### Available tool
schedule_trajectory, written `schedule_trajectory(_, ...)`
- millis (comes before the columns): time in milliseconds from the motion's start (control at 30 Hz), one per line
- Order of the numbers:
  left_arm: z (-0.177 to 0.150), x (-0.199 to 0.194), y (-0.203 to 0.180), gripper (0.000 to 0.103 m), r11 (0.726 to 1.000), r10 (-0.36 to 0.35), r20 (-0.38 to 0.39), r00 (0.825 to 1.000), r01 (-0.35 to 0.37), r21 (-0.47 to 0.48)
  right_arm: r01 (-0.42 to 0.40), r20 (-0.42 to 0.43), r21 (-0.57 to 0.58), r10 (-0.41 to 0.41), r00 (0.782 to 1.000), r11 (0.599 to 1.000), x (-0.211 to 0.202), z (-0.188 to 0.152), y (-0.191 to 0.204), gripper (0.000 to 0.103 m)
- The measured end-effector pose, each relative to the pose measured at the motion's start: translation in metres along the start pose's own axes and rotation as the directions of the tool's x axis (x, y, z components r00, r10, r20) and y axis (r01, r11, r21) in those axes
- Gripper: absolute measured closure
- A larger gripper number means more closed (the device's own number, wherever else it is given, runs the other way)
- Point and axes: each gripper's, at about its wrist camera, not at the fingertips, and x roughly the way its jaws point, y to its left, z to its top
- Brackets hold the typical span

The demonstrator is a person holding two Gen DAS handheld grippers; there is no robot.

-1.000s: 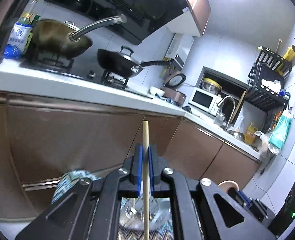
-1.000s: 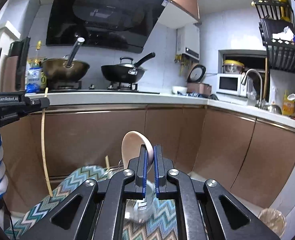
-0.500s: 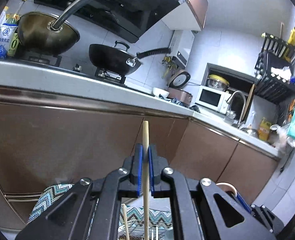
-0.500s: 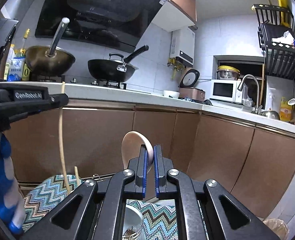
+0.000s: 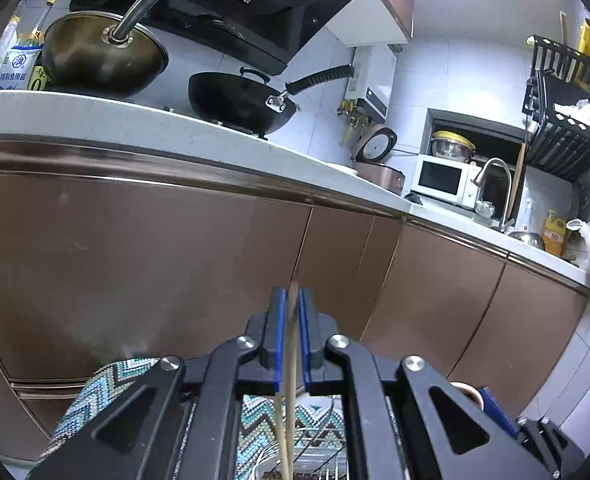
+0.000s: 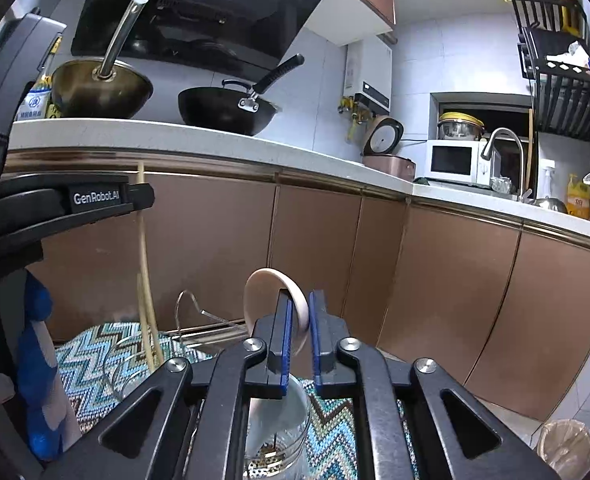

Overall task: Organize utensils
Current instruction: 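Lift and carry the white spoon and chopstick over the utensil holder, then open the right tool to drop the white spoon while the left tool releases its chopstick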

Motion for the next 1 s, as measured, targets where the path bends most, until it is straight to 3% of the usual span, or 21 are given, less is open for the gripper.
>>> schedule_trajectory(33,0.001,-0.003,0.001,0.096,1.000,0.001,0.002,1.000,-0.001,0.000,0.001,0.007,0.001,-0.001,1.000,1.000,-0.004,0.001,0.000,0.074)
schedule_trajectory(133,0.007,-0.015,0.006,0.087,1.000,0.001,0.005,1.000,-0.001,0.000,0.010,0.026,0.000,-0.010,1.000,1.000,-0.017,0.007,-0.002,0.067)
schedule_trajectory(200,0.011,-0.026,0.007,0.077,1.000,0.005,0.010,1.000,-0.005,0.003,0.016,0.032,0.010,-0.016,0.999,1.000,-0.025,0.012,-0.005,0.066)
schedule_trajectory(333,0.023,-0.055,0.011,0.072,1.000,0.012,0.026,1.000,-0.013,0.021,0.032,0.042,0.018,-0.033,0.999,0.999,-0.047,0.025,-0.012,0.065)
schedule_trajectory(467,0.038,-0.089,0.015,0.061,0.999,0.024,0.041,0.999,-0.025,0.028,0.047,0.059,0.022,-0.049,0.997,0.999,-0.075,0.036,-0.020,0.065)
schedule_trajectory(1000,0.070,-0.226,0.037,0.055,0.994,0.058,0.052,0.997,-0.063,0.090,0.085,0.130,0.059,-0.093,0.987,0.995,-0.208,0.072,-0.045,0.049)
